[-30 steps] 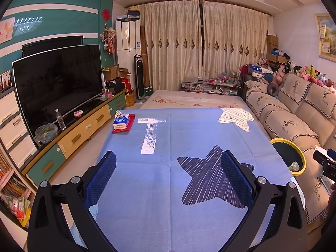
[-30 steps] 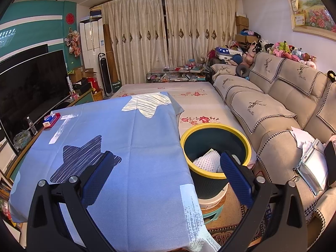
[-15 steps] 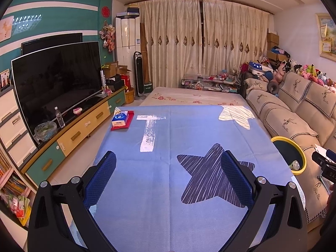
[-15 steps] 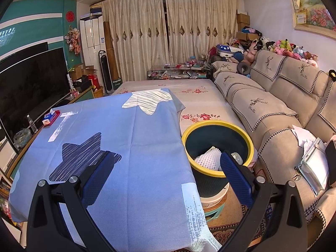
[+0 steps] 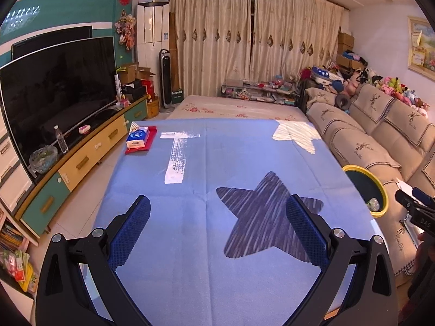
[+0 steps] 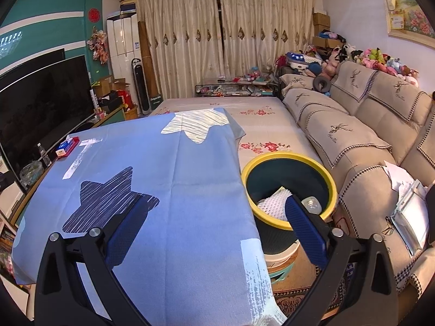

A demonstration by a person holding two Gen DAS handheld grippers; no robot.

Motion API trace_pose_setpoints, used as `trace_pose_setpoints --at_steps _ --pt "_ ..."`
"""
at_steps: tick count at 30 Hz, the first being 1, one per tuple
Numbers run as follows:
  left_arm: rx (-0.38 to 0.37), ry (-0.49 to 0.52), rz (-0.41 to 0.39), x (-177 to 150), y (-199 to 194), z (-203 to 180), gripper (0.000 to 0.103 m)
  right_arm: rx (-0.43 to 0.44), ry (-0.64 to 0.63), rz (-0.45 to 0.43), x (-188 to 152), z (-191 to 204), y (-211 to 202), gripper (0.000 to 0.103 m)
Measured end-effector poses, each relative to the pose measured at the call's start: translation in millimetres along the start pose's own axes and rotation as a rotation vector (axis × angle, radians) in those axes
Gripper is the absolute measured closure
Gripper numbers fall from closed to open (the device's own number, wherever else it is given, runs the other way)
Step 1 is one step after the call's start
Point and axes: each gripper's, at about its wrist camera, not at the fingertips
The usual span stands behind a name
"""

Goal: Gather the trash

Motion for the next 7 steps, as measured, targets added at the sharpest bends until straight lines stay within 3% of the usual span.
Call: trace_pose_setpoints --at_steps 4,7 --pt "0.035 -0.018 0.051 14.3 43.7 12.1 0.005 0.033 -0.055 0.023 17.7 13.5 24.8 0.007" --pt "0.072 -0.041 0.103 23.8 95.2 28.0 0.005 0.104 -0.085 0.068 37.4 31.4 61.3 0.007"
Point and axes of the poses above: each gripper's, at about its wrist camera, not at the fingertips, and y roughly the way its jaws point, z to its left, x to its top, and after that the axes turned 1 degree about -x, right-handed
